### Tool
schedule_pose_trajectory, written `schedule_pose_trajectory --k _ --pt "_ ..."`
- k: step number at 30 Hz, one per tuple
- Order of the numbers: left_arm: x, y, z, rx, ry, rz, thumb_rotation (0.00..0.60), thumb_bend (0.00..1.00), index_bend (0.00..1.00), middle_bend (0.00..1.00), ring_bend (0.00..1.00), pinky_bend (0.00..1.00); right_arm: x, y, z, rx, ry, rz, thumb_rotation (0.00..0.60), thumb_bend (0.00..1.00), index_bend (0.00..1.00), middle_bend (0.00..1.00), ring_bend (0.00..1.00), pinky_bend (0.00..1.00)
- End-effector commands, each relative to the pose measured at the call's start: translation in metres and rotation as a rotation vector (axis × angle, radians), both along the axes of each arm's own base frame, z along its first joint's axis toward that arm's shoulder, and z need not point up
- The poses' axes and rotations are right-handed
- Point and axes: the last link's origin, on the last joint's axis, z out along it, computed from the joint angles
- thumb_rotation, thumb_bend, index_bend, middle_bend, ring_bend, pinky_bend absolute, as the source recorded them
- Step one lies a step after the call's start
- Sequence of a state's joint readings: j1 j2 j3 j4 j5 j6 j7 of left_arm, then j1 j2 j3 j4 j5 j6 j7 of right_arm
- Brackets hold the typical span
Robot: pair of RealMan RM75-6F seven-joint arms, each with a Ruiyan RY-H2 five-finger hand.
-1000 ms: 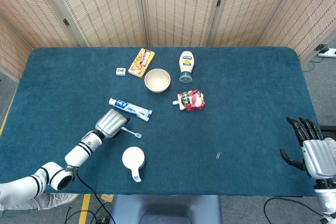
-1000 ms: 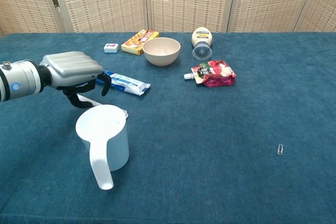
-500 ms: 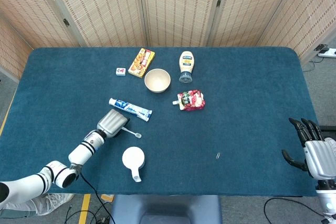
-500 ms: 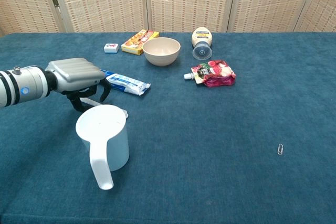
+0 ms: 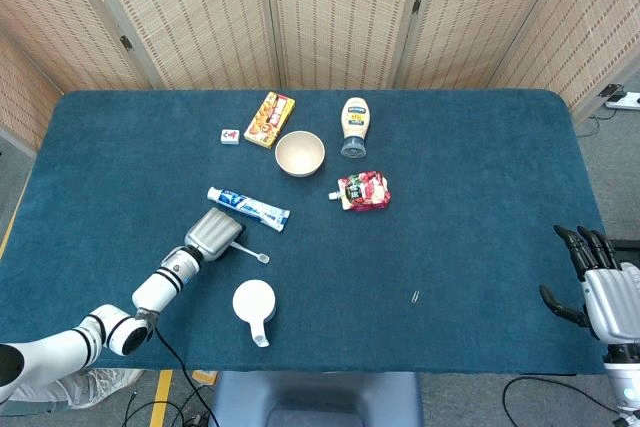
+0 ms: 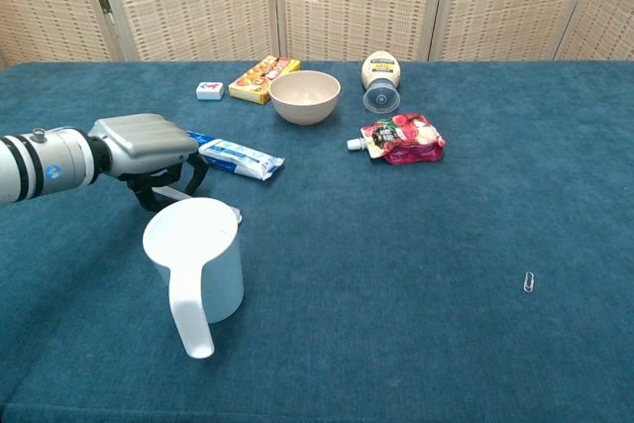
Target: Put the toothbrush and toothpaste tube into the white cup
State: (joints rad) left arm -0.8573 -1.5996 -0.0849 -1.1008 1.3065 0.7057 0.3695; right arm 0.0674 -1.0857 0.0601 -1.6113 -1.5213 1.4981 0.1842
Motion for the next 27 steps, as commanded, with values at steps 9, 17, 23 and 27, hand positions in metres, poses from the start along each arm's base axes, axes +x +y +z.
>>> schedule_pose_trajectory --k 9,17,23,27 --pt "-0.001 -0.001 -0.001 -0.005 -0.058 0.032 0.600 0.41 0.62 0.93 0.85 0.81 -0.001 0.001 0.000 -0.003 -0.005 -0.003 0.600 0.23 0.09 0.13 0.05 0.03" --pt "-0.002 0.002 0.025 0.012 -0.197 0.120 0.600 0.41 0.62 0.93 0.85 0.81 0.002 -0.001 0.000 -0.002 -0.006 0.010 0.600 0.23 0.09 0.13 0.05 0.03" --pt "-0.008 0.000 0.058 -0.002 -0.398 0.294 0.600 0.41 0.63 0.93 0.85 0.81 0.005 -0.002 -0.001 0.001 -0.005 0.021 0.600 0.23 0.09 0.13 0.05 0.03" --pt "-0.011 -0.002 0.081 -0.005 -0.536 0.398 0.600 0.41 0.63 0.93 0.85 0.82 0.006 -0.002 -0.001 0.002 -0.005 0.026 0.600 0.23 0.09 0.13 0.05 0.03"
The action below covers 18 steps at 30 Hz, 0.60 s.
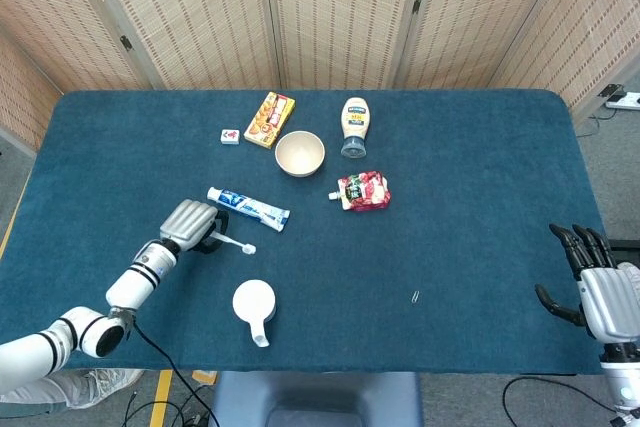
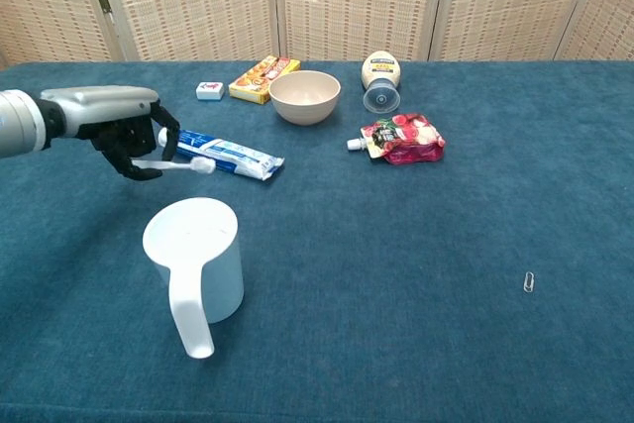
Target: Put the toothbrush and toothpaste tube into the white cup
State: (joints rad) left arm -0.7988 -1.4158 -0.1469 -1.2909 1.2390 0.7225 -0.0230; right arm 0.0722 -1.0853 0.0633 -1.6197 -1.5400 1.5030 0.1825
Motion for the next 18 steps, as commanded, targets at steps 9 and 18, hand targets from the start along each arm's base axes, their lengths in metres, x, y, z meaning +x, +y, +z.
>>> schedule_pose_trajectory --k 9,18 --pt "0.007 -0.028 0.062 -0.110 -0.458 0.207 0.600 0.41 0.64 0.93 0.85 0.82 0.001 -0.003 -0.002 0.005 0.000 0.007 0.600 0.23 0.09 0.13 0.05 0.03" --pt "0.031 -0.060 0.076 -0.336 -0.717 0.160 0.600 0.41 0.65 0.93 0.84 0.81 0.003 -0.004 -0.003 0.002 0.001 0.014 0.600 0.23 0.09 0.13 0.05 0.03"
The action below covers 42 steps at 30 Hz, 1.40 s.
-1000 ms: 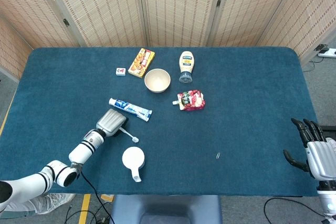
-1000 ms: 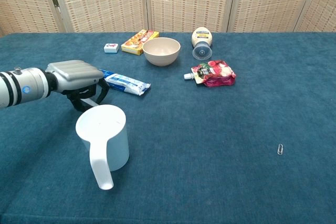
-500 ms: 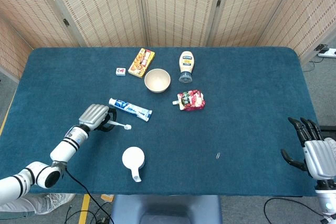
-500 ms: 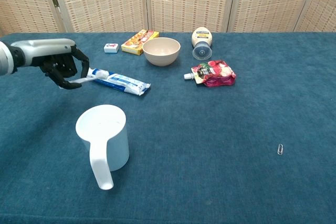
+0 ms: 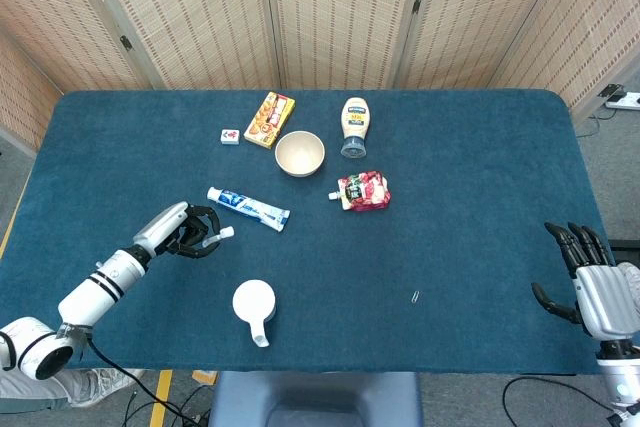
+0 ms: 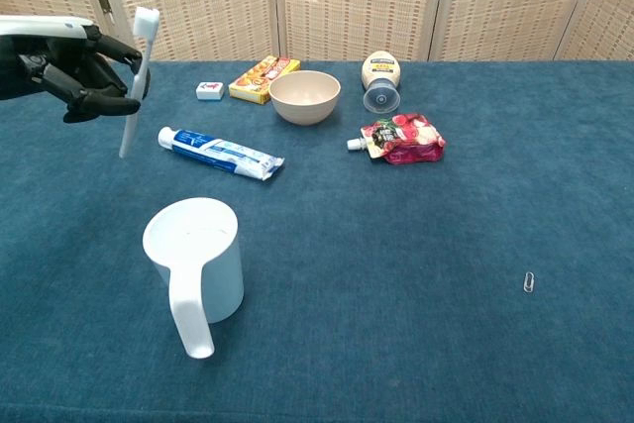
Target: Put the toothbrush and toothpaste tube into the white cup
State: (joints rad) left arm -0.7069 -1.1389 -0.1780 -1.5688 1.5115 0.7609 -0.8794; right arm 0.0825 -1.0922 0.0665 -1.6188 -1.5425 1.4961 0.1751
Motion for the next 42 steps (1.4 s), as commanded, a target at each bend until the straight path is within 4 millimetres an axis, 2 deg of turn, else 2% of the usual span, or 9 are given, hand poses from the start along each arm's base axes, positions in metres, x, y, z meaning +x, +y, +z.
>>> schedule_pose_trajectory --k 1,9,19,27,37,42 --pt "0.016 -0.027 0.010 -0.112 -0.122 -0.107 0.600 0.41 0.65 0.93 0.84 0.81 0.001 0.000 -0.001 -0.004 -0.002 0.004 0.600 0.23 0.09 0.13 0.05 0.03" --pt "0.027 -0.050 0.010 -0.194 -0.152 -0.232 0.600 0.41 0.65 0.93 0.84 0.81 0.001 0.003 0.001 -0.013 -0.002 -0.001 0.600 0.23 0.09 0.13 0.05 0.03" --pt "0.020 -0.064 -0.012 -0.245 -0.100 -0.236 0.600 0.41 0.64 0.93 0.83 0.81 0.002 0.003 0.001 -0.014 -0.005 0.005 0.600 0.23 0.09 0.13 0.05 0.03" --pt "0.021 -0.065 -0.024 -0.272 -0.133 -0.207 0.600 0.41 0.65 0.93 0.83 0.81 0.002 0.004 0.001 -0.015 -0.006 0.003 0.600 0.23 0.09 0.13 0.05 0.03" --pt "0.019 -0.056 -0.042 -0.219 -0.073 -0.202 0.600 0.41 0.63 0.91 0.81 0.81 0.001 0.007 0.004 -0.026 -0.007 0.002 0.600 0.23 0.09 0.13 0.06 0.03" --pt "0.016 -0.055 -0.047 -0.198 -0.033 -0.201 0.600 0.41 0.56 0.89 0.79 0.73 0.001 0.006 0.004 -0.023 -0.009 0.004 0.600 0.23 0.09 0.13 0.06 0.03"
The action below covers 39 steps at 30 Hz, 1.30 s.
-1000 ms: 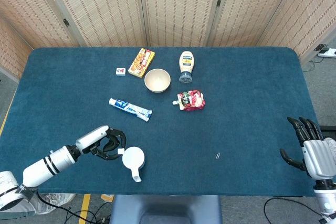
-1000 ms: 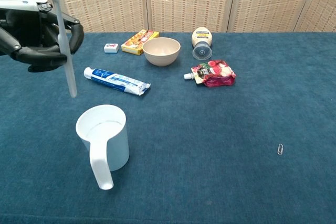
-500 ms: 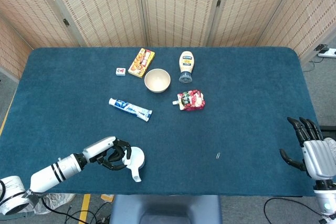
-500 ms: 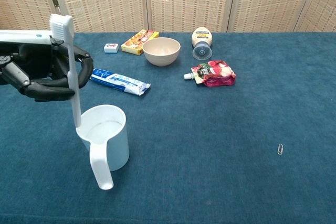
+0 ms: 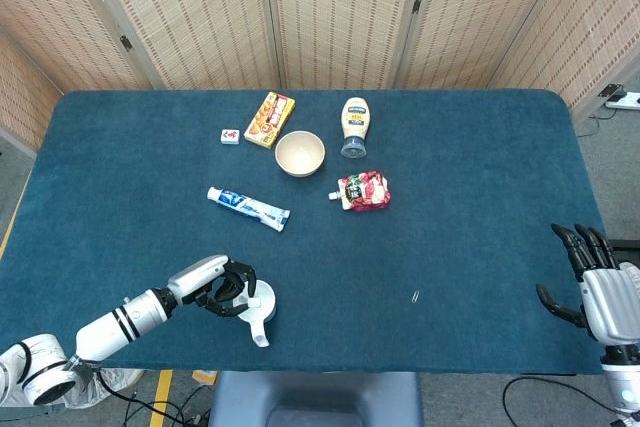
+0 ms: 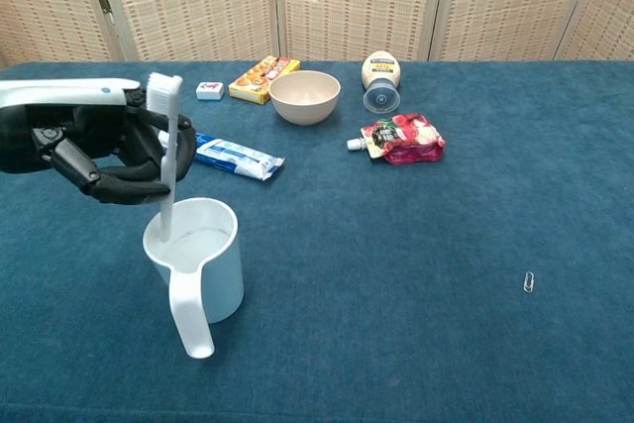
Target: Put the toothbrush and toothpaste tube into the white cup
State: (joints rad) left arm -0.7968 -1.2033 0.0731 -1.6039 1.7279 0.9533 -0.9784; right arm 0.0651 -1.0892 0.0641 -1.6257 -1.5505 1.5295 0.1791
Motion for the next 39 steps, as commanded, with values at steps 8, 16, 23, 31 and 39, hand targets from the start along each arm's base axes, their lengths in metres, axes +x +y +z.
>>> schedule_pose_trajectory --k 8,16,23,31,39 --pt "-0.006 0.000 -0.002 0.030 0.035 0.013 0.600 0.40 0.33 0.79 0.70 0.64 0.001 -0.001 -0.001 0.002 -0.001 0.005 0.600 0.23 0.09 0.13 0.06 0.03" --pt "-0.005 0.011 0.029 0.031 -0.081 0.066 0.600 0.38 0.23 0.75 0.67 0.63 0.002 0.001 0.001 -0.005 0.003 0.005 0.600 0.23 0.09 0.13 0.06 0.03" --pt "-0.016 0.045 0.054 0.205 -0.071 0.123 0.600 0.38 0.27 0.75 0.69 0.63 0.004 0.002 0.002 -0.007 0.006 0.014 0.600 0.23 0.09 0.13 0.06 0.03" --pt "-0.031 0.092 0.034 0.379 0.230 0.103 0.600 0.38 0.32 0.77 0.74 0.65 0.006 0.002 0.002 -0.005 0.010 0.026 0.600 0.23 0.09 0.13 0.07 0.03" --pt "-0.018 0.126 0.003 0.442 0.468 -0.004 0.600 0.38 0.29 0.78 0.75 0.67 0.008 0.004 0.005 -0.010 0.016 0.027 0.600 0.23 0.09 0.13 0.07 0.03"
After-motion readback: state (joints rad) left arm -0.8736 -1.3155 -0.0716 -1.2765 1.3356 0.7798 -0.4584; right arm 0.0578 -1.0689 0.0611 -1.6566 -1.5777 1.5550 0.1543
